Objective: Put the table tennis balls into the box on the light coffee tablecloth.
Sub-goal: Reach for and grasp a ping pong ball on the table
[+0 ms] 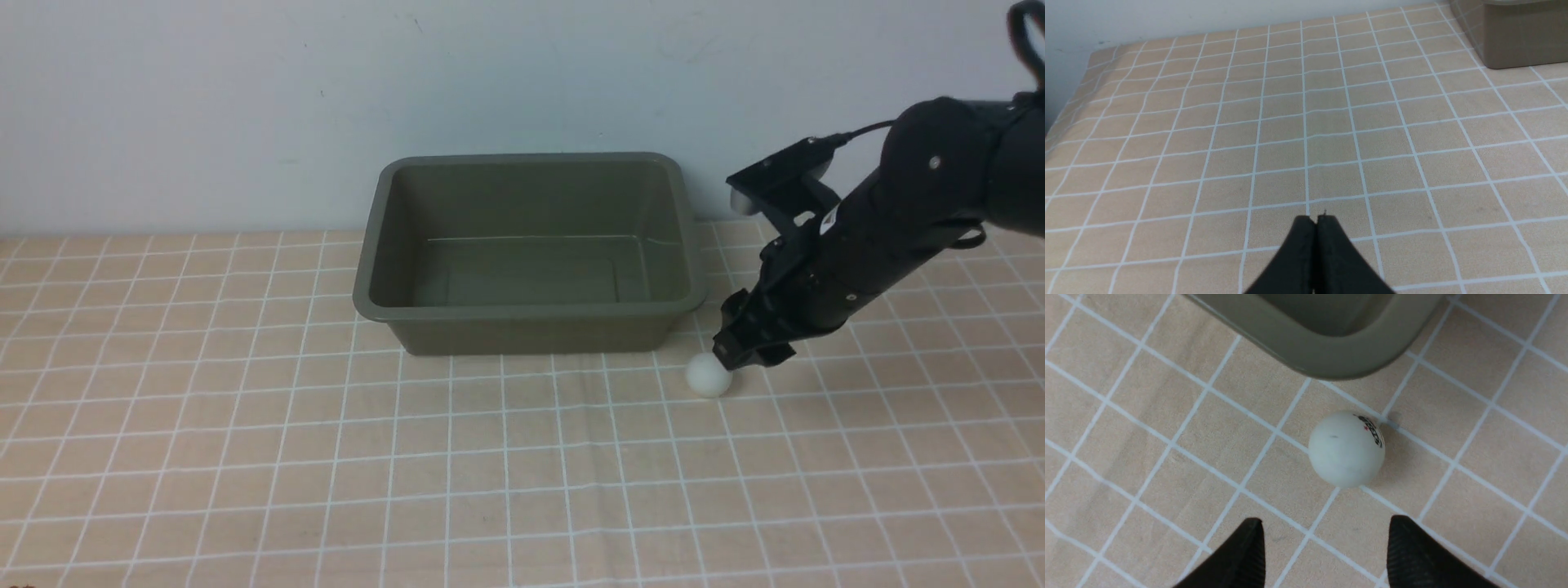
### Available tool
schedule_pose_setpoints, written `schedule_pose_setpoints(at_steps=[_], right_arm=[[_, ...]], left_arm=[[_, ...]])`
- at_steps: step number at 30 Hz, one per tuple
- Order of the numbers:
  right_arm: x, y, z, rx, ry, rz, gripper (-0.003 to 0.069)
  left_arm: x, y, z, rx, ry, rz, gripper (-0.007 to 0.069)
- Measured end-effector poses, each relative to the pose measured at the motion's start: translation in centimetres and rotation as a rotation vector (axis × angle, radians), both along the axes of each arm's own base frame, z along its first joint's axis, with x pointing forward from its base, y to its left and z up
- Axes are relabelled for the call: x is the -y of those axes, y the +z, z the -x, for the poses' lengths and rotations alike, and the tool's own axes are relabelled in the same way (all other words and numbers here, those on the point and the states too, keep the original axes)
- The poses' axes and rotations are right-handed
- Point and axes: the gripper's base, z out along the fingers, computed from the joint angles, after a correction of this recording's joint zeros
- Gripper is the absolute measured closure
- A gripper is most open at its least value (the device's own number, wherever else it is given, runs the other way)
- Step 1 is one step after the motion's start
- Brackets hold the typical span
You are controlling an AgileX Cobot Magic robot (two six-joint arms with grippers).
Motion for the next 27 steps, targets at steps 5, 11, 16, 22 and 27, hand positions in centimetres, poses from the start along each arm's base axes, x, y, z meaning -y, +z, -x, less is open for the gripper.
schedule_pose_setpoints(at_steps=[5, 11, 16, 22, 27], right_arm=[[-0.4, -1.0, -0.6, 0.018, 0.018, 0.001, 0.0258], [-0.5, -2.0, -0.9, 0.006, 0.018, 0.007, 0.0224], [-0.6, -3.1, -1.4, -0.005, 0.014, 0.011, 0.0218], [-0.8, -3.7, -2.1, 0.02, 0.008, 0.008, 0.0218], [-0.9, -4.7, -2.5, 0.008, 0.008, 0.013, 0.0218]], left_arm=[[0.0, 0.0, 0.0, 0.0, 0.0, 0.0, 0.0693], [0.0, 0.0, 0.0, 0.0, 0.0, 0.0, 0.0693], [0.0, 0.0, 0.0, 0.0, 0.0, 0.0, 0.0693], [0.0, 0.0, 0.0, 0.0, 0.0, 0.0, 0.0693], [0.0, 0.0, 0.0, 0.0, 0.0, 0.0, 0.0693]])
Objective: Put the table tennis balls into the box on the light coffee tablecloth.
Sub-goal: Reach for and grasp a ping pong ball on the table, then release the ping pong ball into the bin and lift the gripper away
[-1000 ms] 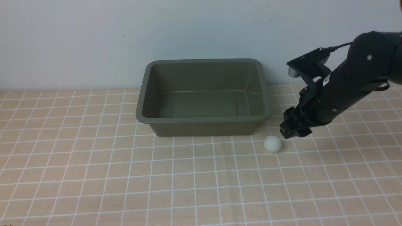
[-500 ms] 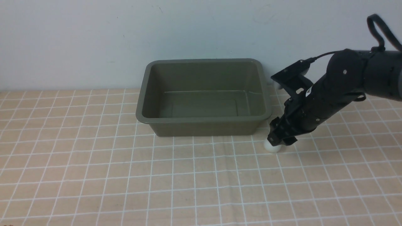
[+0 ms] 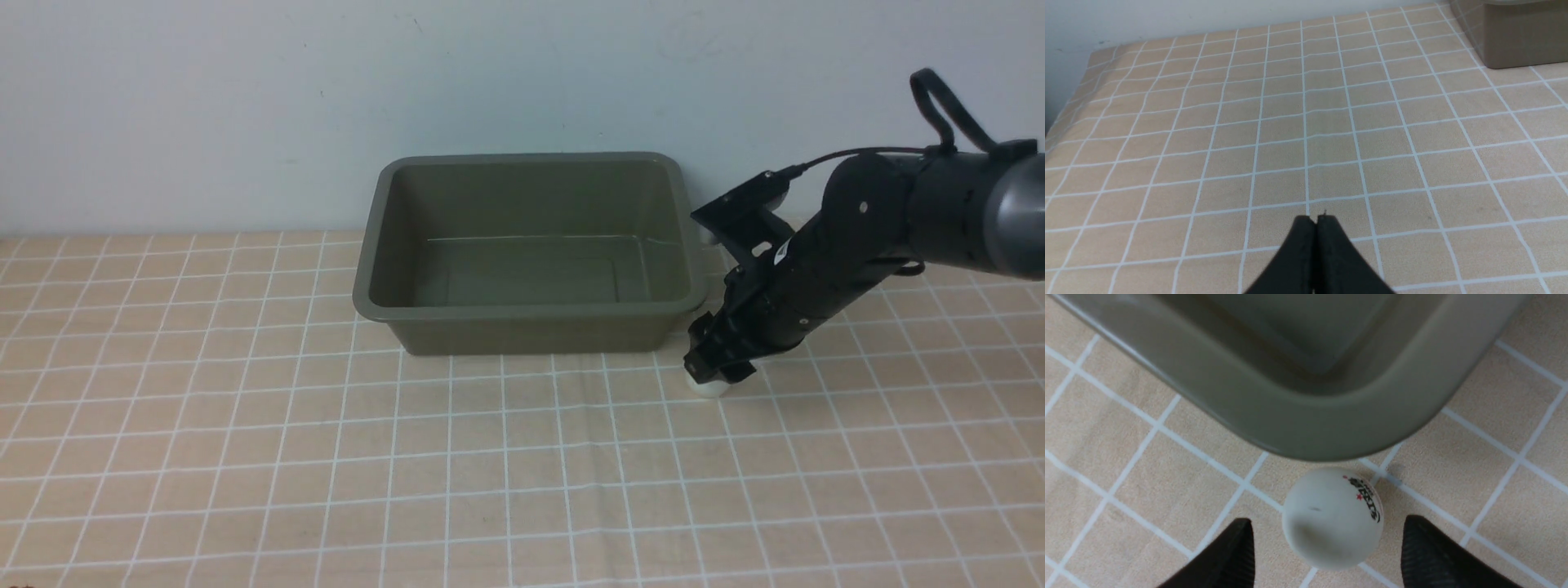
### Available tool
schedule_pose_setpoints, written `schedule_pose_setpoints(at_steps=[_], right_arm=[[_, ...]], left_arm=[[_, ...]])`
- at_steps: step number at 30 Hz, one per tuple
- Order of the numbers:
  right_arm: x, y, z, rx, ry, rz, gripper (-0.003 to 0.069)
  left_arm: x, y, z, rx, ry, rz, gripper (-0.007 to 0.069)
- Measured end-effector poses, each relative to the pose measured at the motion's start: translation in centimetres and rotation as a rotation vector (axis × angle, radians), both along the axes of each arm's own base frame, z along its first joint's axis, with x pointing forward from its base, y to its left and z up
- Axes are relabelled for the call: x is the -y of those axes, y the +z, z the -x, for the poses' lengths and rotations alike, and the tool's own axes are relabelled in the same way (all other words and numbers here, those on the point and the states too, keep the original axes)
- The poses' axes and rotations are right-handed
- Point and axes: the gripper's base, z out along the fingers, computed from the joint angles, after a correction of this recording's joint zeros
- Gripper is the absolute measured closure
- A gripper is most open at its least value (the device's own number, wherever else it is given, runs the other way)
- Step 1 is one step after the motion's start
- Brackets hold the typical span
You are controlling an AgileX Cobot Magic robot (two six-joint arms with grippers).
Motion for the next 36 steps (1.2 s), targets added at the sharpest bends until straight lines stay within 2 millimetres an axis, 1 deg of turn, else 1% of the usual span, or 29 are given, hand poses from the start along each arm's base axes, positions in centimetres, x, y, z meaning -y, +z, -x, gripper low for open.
schedule_pose_setpoints(at_steps=[5, 10, 12, 14, 15, 16, 21, 25, 27, 28, 29, 31, 36], right_arm=[[-0.2, -1.0, -0.4, -0.022, -0.009, -0.008, 0.0217], [-0.5, -1.4, -0.8, -0.032, -0.02, -0.025, 0.0225], [-0.5, -1.6, -0.9, -0.037, -0.022, -0.026, 0.0242], [-0.6, -1.9, -0.9, -0.049, -0.024, -0.027, 0.0281], [-0.6, -2.0, -0.9, -0.05, -0.024, -0.027, 0.0285], [-0.6, -2.1, -0.9, -0.056, -0.025, -0.028, 0.0312], [-0.6, -2.0, -0.9, -0.073, -0.03, -0.03, 0.0315], [-0.8, -1.5, -0.6, -0.174, -0.028, -0.026, 0.0315], [-0.9, -0.7, -0.3, -0.254, -0.023, -0.02, 0.0315], [-1.0, 0.2, -0.3, -0.292, -0.021, -0.022, 0.0315], [-1.0, 0.2, -0.2, -0.304, -0.019, -0.021, 0.0315], [-1.5, 2.4, -0.7, -0.331, -0.015, -0.048, 0.0315], [-3.0, 7.5, -2.4, -0.232, -0.03, -0.209, 0.0315]], left_arm=[[0.0, 0.0, 0.0, 0.0, 0.0, 0.0, 0.0693], [0.0, 0.0, 0.0, 0.0, 0.0, 0.0, 0.0693], [0.0, 0.0, 0.0, 0.0, 0.0, 0.0, 0.0693], [0.0, 0.0, 0.0, 0.0, 0.0, 0.0, 0.0693], [0.0, 0.0, 0.0, 0.0, 0.0, 0.0, 0.0693], [0.0, 0.0, 0.0, 0.0, 0.0, 0.0, 0.0693], [0.0, 0.0, 0.0, 0.0, 0.0, 0.0, 0.0693], [0.0, 0.0, 0.0, 0.0, 0.0, 0.0, 0.0693], [0.0, 0.0, 0.0, 0.0, 0.0, 0.0, 0.0693], [0.0, 0.0, 0.0, 0.0, 0.0, 0.0, 0.0693], [0.0, 0.0, 0.0, 0.0, 0.0, 0.0, 0.0693], [0.0, 0.0, 0.0, 0.0, 0.0, 0.0, 0.0693], [0.0, 0.0, 0.0, 0.0, 0.0, 0.0, 0.0693]])
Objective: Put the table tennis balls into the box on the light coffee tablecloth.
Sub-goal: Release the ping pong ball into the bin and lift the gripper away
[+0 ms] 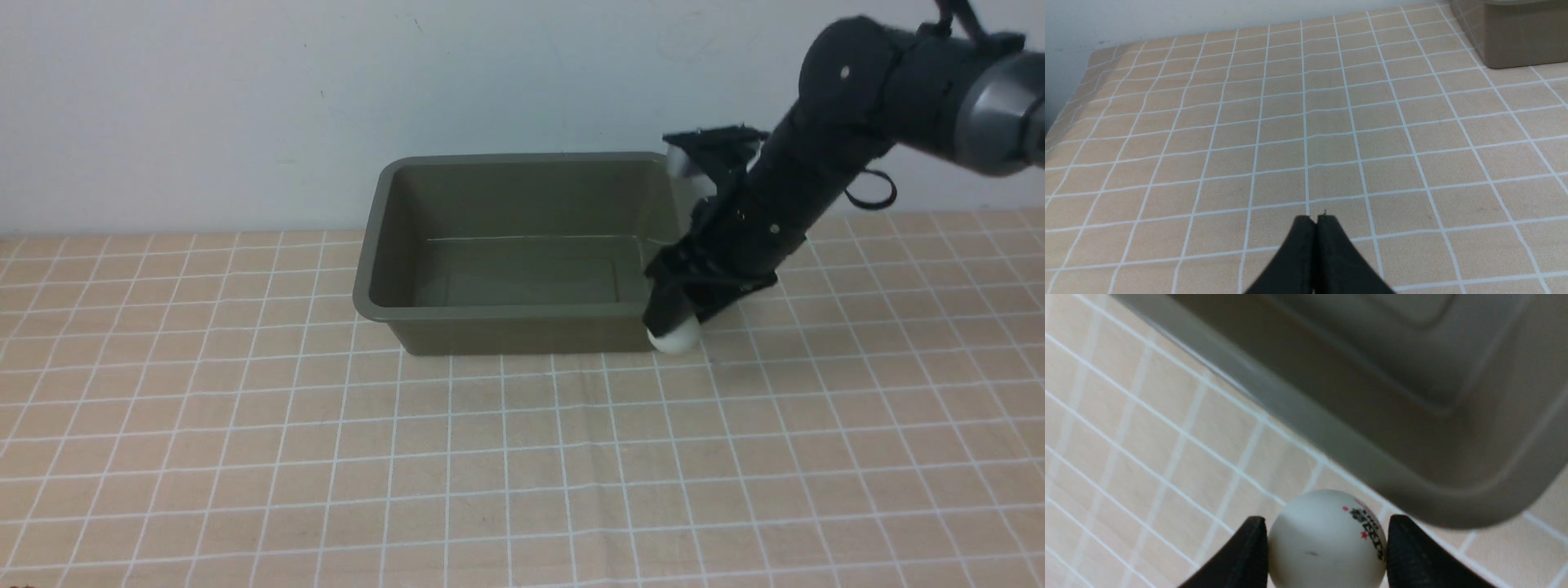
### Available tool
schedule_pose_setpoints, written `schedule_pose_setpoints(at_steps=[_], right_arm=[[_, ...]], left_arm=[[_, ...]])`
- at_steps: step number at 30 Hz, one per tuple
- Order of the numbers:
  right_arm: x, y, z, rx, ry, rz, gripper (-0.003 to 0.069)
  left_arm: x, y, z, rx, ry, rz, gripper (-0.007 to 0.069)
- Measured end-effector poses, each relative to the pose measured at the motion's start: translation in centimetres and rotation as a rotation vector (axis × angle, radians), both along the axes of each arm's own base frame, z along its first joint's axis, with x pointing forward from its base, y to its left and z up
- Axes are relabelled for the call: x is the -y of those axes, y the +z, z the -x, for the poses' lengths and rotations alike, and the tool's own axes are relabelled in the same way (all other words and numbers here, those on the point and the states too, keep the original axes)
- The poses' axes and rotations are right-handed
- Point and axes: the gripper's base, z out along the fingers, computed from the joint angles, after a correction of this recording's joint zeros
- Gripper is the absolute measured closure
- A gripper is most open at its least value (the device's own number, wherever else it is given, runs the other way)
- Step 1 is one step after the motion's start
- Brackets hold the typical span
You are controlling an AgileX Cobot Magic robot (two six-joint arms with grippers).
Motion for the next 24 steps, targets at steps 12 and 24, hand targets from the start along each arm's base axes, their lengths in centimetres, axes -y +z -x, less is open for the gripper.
schedule_pose_setpoints(at_steps=[12, 24], right_arm=[[-2.5, 3.3, -3.8, 0.271, -0.009, -0.186, 0.0315], [-4.2, -2.2, -5.6, 0.292, 0.043, -0.128, 0.0271]], left_arm=[[0.0, 0.0, 0.0, 0.0, 0.0, 0.0, 0.0693], [0.0, 0.0, 0.0, 0.0, 0.0, 0.0, 0.0693]])
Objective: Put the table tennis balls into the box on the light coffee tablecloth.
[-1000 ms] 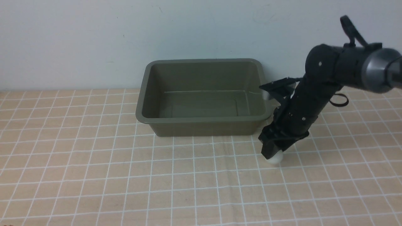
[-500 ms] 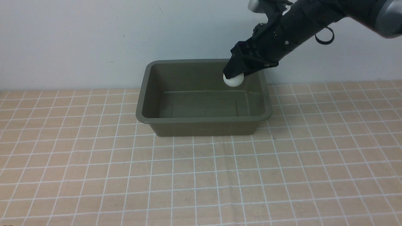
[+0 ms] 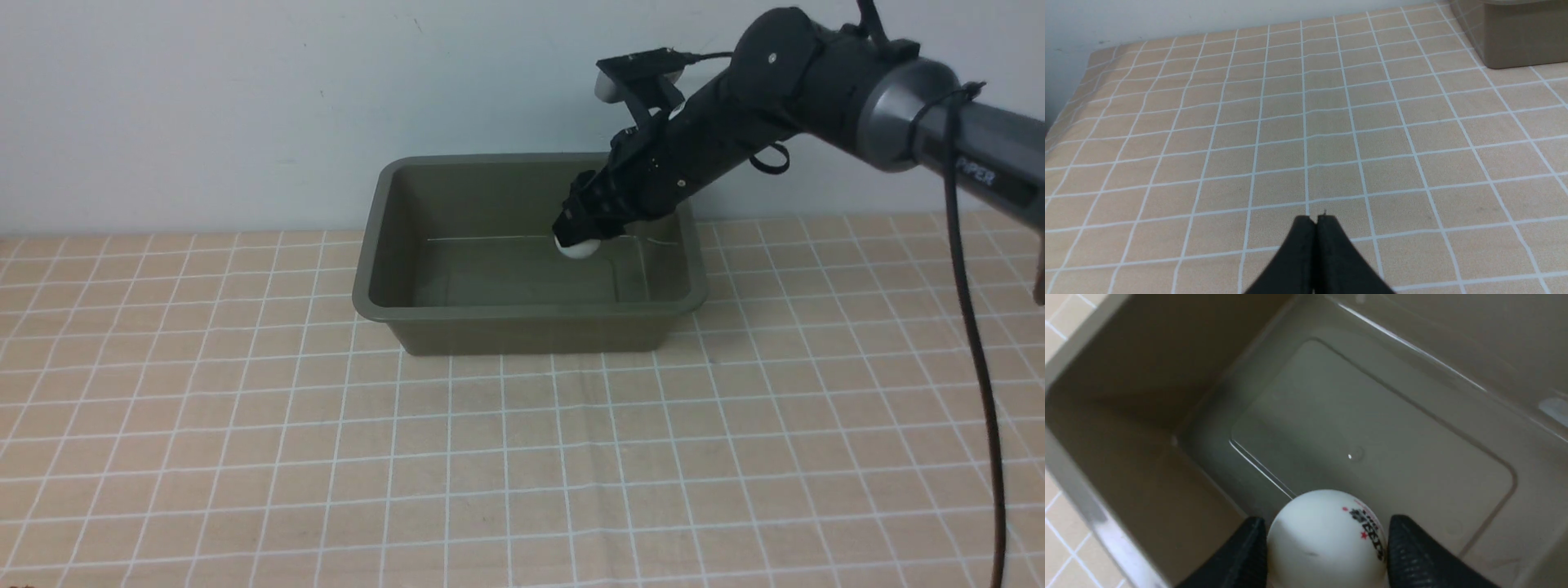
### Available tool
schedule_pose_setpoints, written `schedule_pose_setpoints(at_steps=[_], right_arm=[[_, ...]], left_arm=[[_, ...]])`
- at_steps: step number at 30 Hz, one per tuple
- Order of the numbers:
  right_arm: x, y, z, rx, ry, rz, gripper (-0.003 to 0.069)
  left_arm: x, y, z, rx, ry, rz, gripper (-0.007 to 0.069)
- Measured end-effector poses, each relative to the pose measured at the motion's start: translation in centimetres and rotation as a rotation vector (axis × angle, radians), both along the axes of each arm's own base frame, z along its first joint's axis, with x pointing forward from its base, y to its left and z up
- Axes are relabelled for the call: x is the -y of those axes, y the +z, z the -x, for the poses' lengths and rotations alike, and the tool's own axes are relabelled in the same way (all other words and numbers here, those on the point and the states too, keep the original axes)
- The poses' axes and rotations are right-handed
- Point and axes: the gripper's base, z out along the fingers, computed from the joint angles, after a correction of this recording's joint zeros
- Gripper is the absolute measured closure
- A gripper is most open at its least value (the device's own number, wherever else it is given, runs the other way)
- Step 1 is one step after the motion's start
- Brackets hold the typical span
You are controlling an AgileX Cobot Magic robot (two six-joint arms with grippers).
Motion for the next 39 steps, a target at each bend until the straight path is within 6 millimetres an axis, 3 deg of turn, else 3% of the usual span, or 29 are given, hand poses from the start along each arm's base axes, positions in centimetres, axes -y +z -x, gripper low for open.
schedule_pose_setpoints(at_steps=[6, 11, 13, 16, 19, 26, 27, 29, 33, 35, 36, 39], right_arm=[[-0.1, -1.9, -0.4, -0.029, -0.004, 0.011, 0.0096], [-0.1, -0.9, -0.4, -0.013, 0.007, 0.012, 0.0074], [0.0, 0.8, -0.3, 0.011, 0.028, 0.024, 0.0085], [1.5, 6.7, 0.6, 0.069, 0.05, 0.057, 0.015], [3.9, 11.4, 1.6, 0.117, -0.002, 0.091, 0.0247], [10.1, 20.1, 5.5, 0.253, -0.202, 0.093, 0.0596], [10.2, 20.0, 5.5, 0.249, -0.206, 0.093, 0.0604], [12.0, 23.5, 8.7, 0.306, -0.259, 0.067, 0.0659], [13.5, 27.0, 13.9, 0.375, -0.288, 0.045, 0.0675], [14.0, 28.0, 16.9, 0.397, -0.291, 0.042, 0.0676], [14.4, 28.7, 19.6, 0.417, -0.292, 0.036, 0.0676], [15.0, 28.5, 23.9, 0.422, -0.287, 0.04, 0.0676]], left_arm=[[0.0, 0.0, 0.0, 0.0, 0.0, 0.0, 0.0693], [0.0, 0.0, 0.0, 0.0, 0.0, 0.0, 0.0693], [0.0, 0.0, 0.0, 0.0, 0.0, 0.0, 0.0693], [0.0, 0.0, 0.0, 0.0, 0.0, 0.0, 0.0693], [0.0, 0.0, 0.0, 0.0, 0.0, 0.0, 0.0693], [0.0, 0.0, 0.0, 0.0, 0.0, 0.0, 0.0693], [0.0, 0.0, 0.0, 0.0, 0.0, 0.0, 0.0693], [0.0, 0.0, 0.0, 0.0, 0.0, 0.0, 0.0693], [0.0, 0.0, 0.0, 0.0, 0.0, 0.0, 0.0693], [0.0, 0.0, 0.0, 0.0, 0.0, 0.0, 0.0693], [0.0, 0.0, 0.0, 0.0, 0.0, 0.0, 0.0693], [0.0, 0.0, 0.0, 0.0, 0.0, 0.0, 0.0693]])
